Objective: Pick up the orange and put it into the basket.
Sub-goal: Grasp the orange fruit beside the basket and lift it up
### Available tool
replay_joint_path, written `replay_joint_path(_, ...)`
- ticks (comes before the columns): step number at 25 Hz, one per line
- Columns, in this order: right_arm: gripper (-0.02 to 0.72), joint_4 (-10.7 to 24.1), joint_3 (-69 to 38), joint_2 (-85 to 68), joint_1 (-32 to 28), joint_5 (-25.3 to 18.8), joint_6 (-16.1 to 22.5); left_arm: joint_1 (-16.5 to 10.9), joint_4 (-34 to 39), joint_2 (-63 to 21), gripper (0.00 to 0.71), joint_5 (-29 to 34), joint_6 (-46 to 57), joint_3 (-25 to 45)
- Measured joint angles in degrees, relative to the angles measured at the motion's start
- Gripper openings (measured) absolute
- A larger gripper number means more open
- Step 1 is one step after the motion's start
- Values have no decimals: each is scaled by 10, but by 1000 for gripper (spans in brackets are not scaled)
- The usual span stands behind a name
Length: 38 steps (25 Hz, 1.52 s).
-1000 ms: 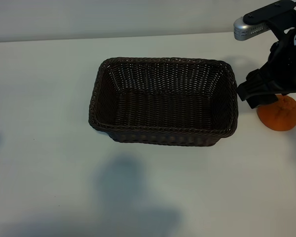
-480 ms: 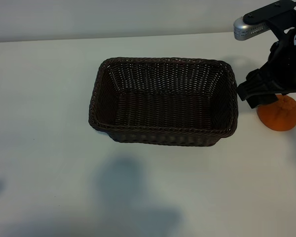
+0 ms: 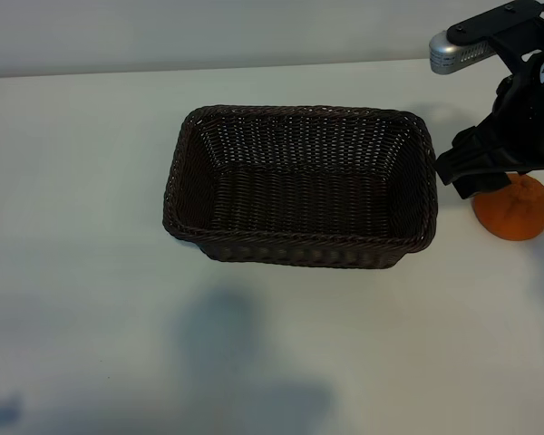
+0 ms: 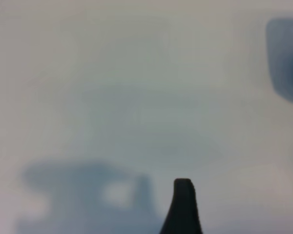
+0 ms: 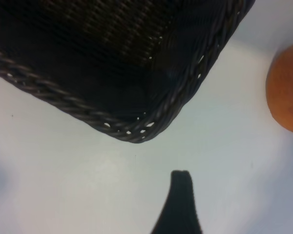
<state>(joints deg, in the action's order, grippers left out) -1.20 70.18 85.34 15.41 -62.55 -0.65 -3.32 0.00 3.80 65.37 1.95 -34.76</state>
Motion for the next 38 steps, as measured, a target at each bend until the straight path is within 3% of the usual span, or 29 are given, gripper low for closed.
replay_joint_path(5,581,0,0,0,0,0,0,1,0,0,595,-18,3,59)
replay_joint_path(15,581,4,0,0,0,11,10,7,0,-15,596,-27,7,61)
replay_joint_path(21,581,12,0,0,0,26,51,45,0,-42,596,-28,8,61)
replay_joint_path(25,581,46,0,8,-4,28,74,67,0,-43,596,-27,7,61)
replay_joint_path(32,581,62,0,64,-77,56,84,90,0,-43,596,-27,1,61)
replay_joint_path(38,581,43,0,108,-116,89,63,91,0,-43,596,-27,1,61)
